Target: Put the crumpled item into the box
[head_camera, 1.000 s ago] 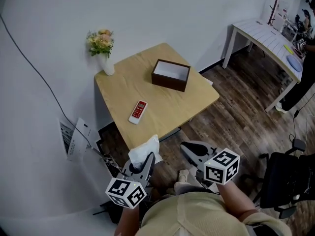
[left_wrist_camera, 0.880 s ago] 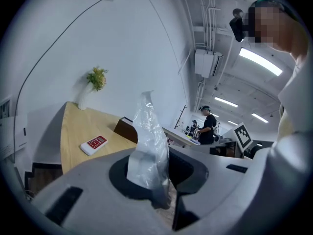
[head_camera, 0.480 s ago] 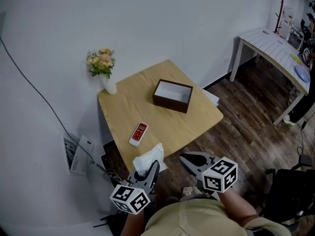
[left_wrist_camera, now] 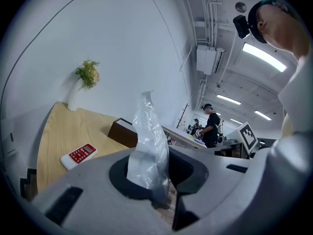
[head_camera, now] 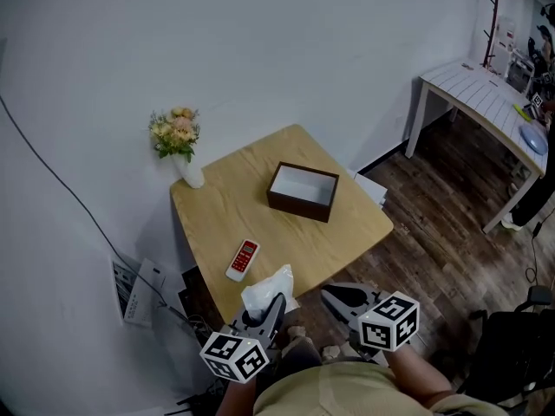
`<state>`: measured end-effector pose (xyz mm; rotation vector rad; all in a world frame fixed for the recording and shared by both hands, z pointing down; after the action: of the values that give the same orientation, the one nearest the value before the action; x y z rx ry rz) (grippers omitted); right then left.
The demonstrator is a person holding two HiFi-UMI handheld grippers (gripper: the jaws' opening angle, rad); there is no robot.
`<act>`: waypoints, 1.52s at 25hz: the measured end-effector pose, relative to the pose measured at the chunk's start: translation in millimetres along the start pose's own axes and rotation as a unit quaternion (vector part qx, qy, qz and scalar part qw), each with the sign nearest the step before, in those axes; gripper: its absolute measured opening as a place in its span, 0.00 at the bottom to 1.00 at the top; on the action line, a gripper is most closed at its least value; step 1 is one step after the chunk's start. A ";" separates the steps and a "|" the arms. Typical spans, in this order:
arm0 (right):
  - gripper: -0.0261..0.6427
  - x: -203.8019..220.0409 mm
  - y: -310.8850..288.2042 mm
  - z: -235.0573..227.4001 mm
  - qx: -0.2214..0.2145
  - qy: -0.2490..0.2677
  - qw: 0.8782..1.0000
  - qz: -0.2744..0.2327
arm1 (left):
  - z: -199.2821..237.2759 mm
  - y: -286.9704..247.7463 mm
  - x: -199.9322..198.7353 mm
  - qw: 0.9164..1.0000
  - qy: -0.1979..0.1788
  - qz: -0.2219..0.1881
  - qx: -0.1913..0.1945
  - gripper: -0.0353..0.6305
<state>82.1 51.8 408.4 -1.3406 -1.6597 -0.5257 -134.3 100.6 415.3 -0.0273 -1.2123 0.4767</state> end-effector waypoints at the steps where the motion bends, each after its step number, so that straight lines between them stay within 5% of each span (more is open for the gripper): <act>1: 0.09 -2.0 -2.5 -1.7 0.000 0.001 1.000 0.001 | 2.4 -3.4 -2.7 1.000 -0.001 0.001 0.000 0.17; 17: 0.09 -55.5 -62.8 -48.0 0.034 0.005 0.999 0.013 | 58.0 -75.1 -43.2 0.998 0.023 0.021 0.048 0.17; 38: 0.09 -89.5 -109.1 -76.7 0.095 -0.003 0.995 0.001 | 93.5 -139.6 -72.5 0.992 0.002 0.057 0.113 0.17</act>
<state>10.0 -91.0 393.5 -1.2050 -1.6687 -0.3541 -190.7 -73.4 422.4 0.0969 -1.1502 0.7125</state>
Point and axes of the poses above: the fingertips, and each gripper's own axes: y backward along the fingers, z to its left, x out of its underside, the point moved 9 cm from there along y, backward along the fingers, and after that the axes turned 10 degrees about -x, right-handed, at the moved point
